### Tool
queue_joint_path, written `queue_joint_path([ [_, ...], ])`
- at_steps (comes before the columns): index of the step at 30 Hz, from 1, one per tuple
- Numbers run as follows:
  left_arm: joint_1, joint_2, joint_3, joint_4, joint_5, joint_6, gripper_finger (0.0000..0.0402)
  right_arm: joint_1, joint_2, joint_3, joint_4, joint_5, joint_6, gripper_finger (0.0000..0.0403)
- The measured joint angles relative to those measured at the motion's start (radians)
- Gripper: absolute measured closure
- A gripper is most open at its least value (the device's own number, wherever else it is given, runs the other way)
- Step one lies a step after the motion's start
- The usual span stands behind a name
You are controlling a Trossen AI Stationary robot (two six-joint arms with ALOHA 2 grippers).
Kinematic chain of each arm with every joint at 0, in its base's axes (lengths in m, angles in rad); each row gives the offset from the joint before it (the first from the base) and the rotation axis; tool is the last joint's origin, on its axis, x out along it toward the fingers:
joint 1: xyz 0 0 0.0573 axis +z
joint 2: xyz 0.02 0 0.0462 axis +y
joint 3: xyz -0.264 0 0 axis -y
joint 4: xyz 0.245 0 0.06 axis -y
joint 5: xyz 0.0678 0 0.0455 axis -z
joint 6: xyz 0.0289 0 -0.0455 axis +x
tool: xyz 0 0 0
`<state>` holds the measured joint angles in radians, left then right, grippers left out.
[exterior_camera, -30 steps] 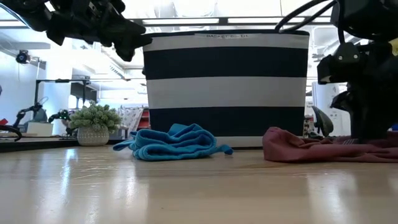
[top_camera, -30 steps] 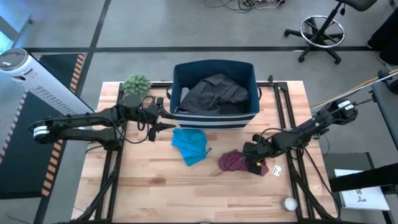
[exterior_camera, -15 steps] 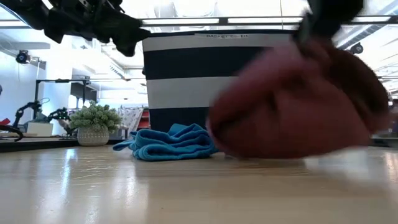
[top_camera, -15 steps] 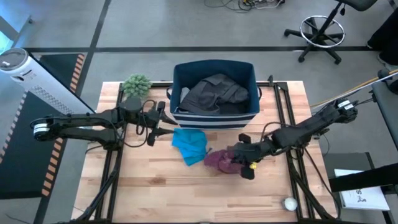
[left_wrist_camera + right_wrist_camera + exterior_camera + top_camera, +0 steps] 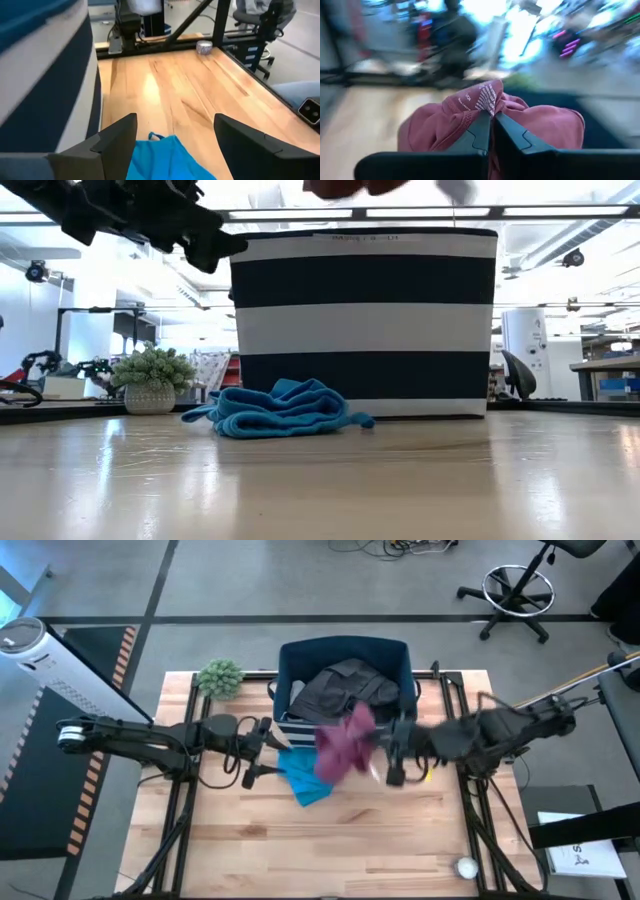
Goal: Sort clothes
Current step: Put the maroon boxers into the blue laundry organizer
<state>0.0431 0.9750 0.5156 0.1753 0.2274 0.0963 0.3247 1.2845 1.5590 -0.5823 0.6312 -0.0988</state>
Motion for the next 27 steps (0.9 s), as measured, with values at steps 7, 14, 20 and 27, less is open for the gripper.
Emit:
queue_joint_path([
  [7,-0.063,0.081,0.0,0.005,-0.069,-0.003,0.0156,-0.228,0.001,0.065,0.014,-0.045,-0.16,0.0403],
  [14,-0.127,0.167,0.0,0.046,-0.15,-0.013,0.0157,-0.471,0.041,0.06,-0.028,-0.181,-0.175,0.0403],
  [20,-0.175,0.258,0.001,0.056,-0.237,-0.083,0.0139,-0.572,0.105,0.06,-0.05,-0.186,-0.164,0.0403],
  [27,-0.193,0.402,0.001,0.103,-0.272,-0.122,0.0114,-0.585,0.147,0.065,-0.045,-0.187,-0.111,0.0362],
])
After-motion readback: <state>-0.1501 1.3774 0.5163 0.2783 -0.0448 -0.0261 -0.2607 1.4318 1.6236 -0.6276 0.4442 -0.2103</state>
